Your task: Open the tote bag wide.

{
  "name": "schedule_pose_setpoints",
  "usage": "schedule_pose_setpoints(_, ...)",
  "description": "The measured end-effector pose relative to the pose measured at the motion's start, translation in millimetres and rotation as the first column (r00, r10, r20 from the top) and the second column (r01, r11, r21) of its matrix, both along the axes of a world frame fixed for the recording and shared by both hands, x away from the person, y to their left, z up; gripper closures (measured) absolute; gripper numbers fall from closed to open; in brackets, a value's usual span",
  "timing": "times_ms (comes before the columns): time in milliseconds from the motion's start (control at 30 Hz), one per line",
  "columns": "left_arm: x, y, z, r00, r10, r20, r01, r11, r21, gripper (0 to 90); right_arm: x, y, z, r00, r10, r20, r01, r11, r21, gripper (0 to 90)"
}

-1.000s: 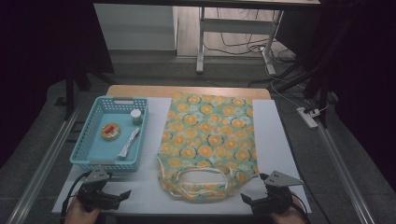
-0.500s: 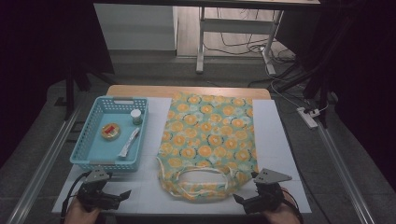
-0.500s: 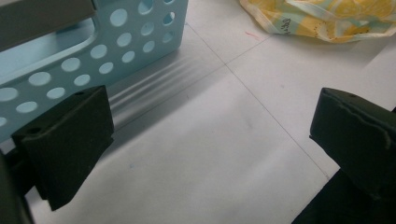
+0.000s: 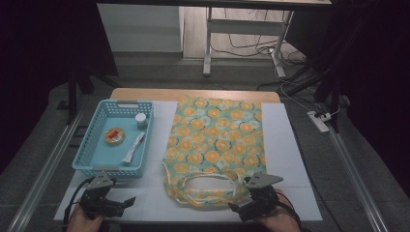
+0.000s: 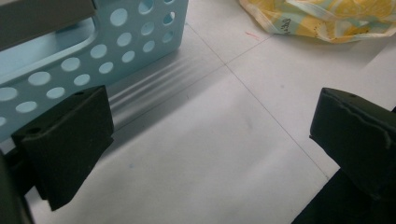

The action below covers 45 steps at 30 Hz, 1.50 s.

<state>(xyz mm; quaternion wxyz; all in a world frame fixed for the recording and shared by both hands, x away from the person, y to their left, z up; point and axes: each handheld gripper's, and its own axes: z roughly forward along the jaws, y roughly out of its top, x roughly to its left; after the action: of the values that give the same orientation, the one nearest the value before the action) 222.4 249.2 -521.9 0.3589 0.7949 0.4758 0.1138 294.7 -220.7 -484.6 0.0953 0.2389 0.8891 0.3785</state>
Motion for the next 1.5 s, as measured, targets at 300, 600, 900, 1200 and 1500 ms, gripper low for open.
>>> schedule_pose_setpoints(300, 0.1, 0.2, 0.0, 1.0, 0.001, -0.001, -0.001, 1.0, 0.0, 0.0, 0.7, 29.7, -11.7, 0.9953, 0.093, -0.025, -0.094, 0.9943, -0.051, 0.0)
schedule_pose_setpoints(600, 0.2, 0.4, -0.1, 1.0, 0.002, -0.001, -0.002, 1.0, -0.002, 0.0, 1.1, 52.0, -20.8, 0.9832, 0.173, -0.059, -0.177, 0.9816, -0.073, 6.1)
schedule_pose_setpoints(900, 0.3, 0.2, -0.2, 1.0, 0.001, -0.003, -0.001, 1.0, -0.001, 0.0, -1.5, 65.7, -18.3, 0.965, 0.249, -0.083, -0.256, 0.9632, -0.083, 34.7)
schedule_pose_setpoints(1200, 0.4, 0.0, -0.1, 1.0, -0.002, -0.004, 0.002, 1.0, 0.002, 0.0, 4.4, 66.4, -17.3, 0.9581, 0.271, -0.093, -0.282, 0.9494, -0.138, 76.4)
schedule_pose_setpoints(1500, 0.4, -0.1, -0.2, 1.0, -0.001, -0.003, 0.001, 1.0, 0.003, 0.0, 15.8, 63.4, 0.9, 0.9617, 0.255, -0.101, -0.263, 0.962, -0.074, 89.4)
